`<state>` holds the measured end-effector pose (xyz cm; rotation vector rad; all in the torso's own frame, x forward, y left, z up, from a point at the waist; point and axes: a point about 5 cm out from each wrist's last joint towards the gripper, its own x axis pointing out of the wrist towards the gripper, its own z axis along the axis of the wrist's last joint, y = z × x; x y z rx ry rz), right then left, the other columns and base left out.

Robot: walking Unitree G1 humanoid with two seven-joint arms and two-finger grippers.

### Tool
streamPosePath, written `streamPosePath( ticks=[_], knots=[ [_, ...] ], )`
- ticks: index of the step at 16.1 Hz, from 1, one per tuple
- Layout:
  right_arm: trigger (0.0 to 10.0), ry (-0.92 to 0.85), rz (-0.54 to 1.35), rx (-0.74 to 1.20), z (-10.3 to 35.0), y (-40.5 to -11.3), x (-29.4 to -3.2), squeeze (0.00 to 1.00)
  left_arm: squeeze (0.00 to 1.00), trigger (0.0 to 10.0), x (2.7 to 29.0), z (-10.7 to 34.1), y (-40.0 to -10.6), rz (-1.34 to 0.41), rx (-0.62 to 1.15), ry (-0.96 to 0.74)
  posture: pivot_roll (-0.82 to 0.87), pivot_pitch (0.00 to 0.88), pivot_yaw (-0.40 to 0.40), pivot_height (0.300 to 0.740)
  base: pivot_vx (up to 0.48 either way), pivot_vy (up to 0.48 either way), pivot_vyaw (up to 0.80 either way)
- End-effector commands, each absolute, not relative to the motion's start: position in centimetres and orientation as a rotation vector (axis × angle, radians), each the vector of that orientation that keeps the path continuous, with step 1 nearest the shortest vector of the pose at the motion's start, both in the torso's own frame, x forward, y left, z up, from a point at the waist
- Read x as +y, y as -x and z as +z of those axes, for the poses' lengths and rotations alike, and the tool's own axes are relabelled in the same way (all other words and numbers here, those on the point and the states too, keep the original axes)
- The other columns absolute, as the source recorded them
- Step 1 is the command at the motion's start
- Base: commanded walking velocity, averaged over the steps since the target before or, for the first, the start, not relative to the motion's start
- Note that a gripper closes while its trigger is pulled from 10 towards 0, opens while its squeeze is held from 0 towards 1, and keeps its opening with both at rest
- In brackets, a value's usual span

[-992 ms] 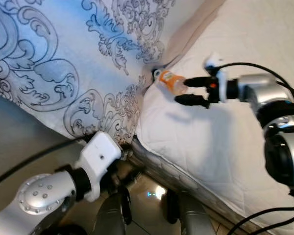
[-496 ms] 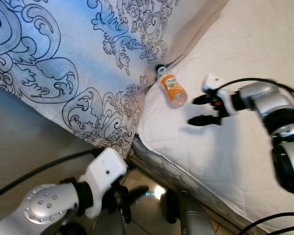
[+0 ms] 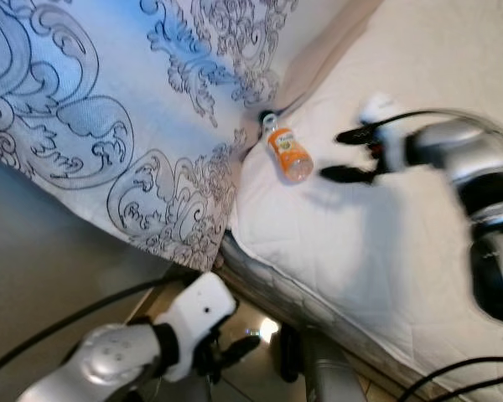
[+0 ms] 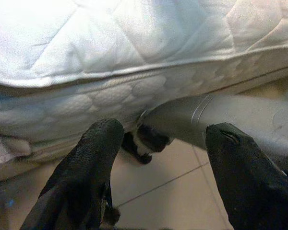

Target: Clean up the room

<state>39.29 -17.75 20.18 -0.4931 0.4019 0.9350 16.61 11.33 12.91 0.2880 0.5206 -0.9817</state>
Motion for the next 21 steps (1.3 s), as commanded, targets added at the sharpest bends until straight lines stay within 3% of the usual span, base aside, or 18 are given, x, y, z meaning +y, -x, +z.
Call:
streamPosePath(
  ticks=[1,2,5,8,14,21],
  knots=[
    [10.0,0.498,0.887,0.458,18.9,-39.1,-18.4,0.09,0.00,10.0,11.1,12.4,-16.2,-0.992,0.537,-0.285,0.07,0.305,-0.023,0.740,0.000,0.000,0.00],
    [10.0,0.462,0.810,0.492,17.2,-39.2,-17.2,1.00,0.00,10.0,10.4,12.4,-16.0,-1.014,0.528,-0.266,0.07,0.306,-0.021,0.740,0.000,0.000,0.00],
    [10.0,0.410,0.668,0.489,14.3,-39.1,-14.3,1.00,0.00,10.0,9.9,12.3,-15.6,-1.033,0.516,-0.257,0.08,0.313,-0.025,0.740,0.000,0.000,0.00],
    [10.0,0.315,0.610,0.451,14.8,-39.5,-13.6,1.00,0.00,10.0,10.1,12.4,-15.6,-1.024,0.516,-0.261,0.09,0.314,-0.030,0.740,0.000,0.000,0.00],
    [10.0,0.095,0.674,0.348,16.7,-39.9,-12.2,1.00,0.00,10.0,10.3,12.4,-15.5,-1.020,0.513,-0.255,0.08,0.312,-0.027,0.740,0.000,0.000,0.00],
    [10.0,0.101,0.575,0.428,14.1,-39.3,-9.7,1.00,0.00,10.0,10.4,12.3,-15.6,-1.028,0.516,-0.262,0.08,0.314,-0.022,0.740,0.000,0.000,0.00]
  ],
)
